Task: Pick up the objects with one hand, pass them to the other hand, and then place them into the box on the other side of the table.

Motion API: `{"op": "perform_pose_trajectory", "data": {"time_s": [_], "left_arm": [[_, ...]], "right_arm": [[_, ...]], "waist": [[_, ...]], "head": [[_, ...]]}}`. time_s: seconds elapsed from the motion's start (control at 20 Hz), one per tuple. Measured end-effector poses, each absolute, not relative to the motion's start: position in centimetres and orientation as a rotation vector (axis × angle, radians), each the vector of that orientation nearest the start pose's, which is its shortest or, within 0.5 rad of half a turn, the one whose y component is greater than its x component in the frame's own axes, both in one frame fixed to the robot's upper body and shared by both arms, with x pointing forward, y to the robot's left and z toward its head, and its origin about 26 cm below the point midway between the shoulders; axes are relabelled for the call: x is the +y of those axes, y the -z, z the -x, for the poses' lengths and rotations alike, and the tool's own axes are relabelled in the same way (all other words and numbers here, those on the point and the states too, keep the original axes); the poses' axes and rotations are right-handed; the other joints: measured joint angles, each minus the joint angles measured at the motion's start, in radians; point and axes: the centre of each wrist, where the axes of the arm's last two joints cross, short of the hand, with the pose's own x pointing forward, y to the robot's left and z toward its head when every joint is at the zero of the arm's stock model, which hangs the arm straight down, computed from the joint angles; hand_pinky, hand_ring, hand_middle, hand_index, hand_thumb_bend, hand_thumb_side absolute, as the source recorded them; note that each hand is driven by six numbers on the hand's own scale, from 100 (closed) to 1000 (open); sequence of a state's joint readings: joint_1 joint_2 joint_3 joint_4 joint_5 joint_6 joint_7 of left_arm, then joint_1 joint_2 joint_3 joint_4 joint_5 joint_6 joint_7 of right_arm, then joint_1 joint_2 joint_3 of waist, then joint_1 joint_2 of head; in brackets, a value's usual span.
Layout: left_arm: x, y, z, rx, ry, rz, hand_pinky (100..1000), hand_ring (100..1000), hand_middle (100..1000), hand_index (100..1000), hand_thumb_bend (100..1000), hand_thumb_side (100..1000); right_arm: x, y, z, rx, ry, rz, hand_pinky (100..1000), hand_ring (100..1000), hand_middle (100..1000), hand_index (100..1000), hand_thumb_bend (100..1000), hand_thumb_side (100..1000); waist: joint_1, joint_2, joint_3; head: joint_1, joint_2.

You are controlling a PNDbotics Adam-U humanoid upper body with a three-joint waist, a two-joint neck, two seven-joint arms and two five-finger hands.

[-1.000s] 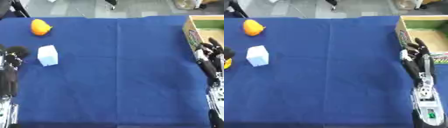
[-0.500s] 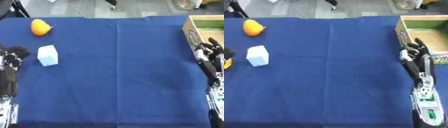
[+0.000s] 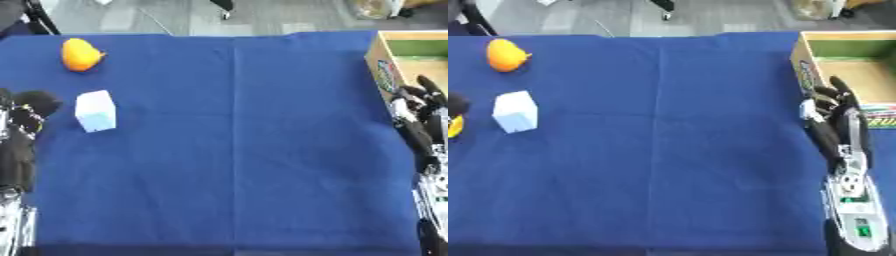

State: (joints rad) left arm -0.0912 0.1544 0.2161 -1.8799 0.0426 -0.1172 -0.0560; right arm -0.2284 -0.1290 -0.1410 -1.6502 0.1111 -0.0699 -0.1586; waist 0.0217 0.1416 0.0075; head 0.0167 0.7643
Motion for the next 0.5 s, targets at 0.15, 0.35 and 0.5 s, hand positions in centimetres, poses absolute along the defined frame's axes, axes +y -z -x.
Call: {"op": "perform_pose_trajectory", "data": {"time_s": [0.15, 0.35, 0.5], "left_arm": [[33.1, -12.3, -28.2, -2.13, 0.171, -0.313, 823, 713, 661, 720, 392, 779], [35.4, -13.1, -28.3, -2.102, 0.378, -0.425, 826, 751, 721, 810, 445, 729], [36.4, -13.2, -29.1, -2.027, 0.538, -0.463, 827, 766, 748, 847, 503, 643]], "right_arm": [[-28.5, -8.2, -32.8, -1.941, 0.027, 0.367, 739, 725, 763, 937, 141, 396], [-28.7, -8.2, -32.8, -1.941, 0.017, 0.378, 739, 725, 763, 937, 141, 396], [-29.0, -8.1, -32.7, -1.933, 0.005, 0.392, 739, 725, 763, 937, 141, 396]], "waist": [[0.0, 0.0, 0.0], [0.012, -0.006, 0.003], [0.03, -0.008, 0.001]], "head": [[0.0, 0.0], [0.0, 0.0], [0.0, 0.0]]}}
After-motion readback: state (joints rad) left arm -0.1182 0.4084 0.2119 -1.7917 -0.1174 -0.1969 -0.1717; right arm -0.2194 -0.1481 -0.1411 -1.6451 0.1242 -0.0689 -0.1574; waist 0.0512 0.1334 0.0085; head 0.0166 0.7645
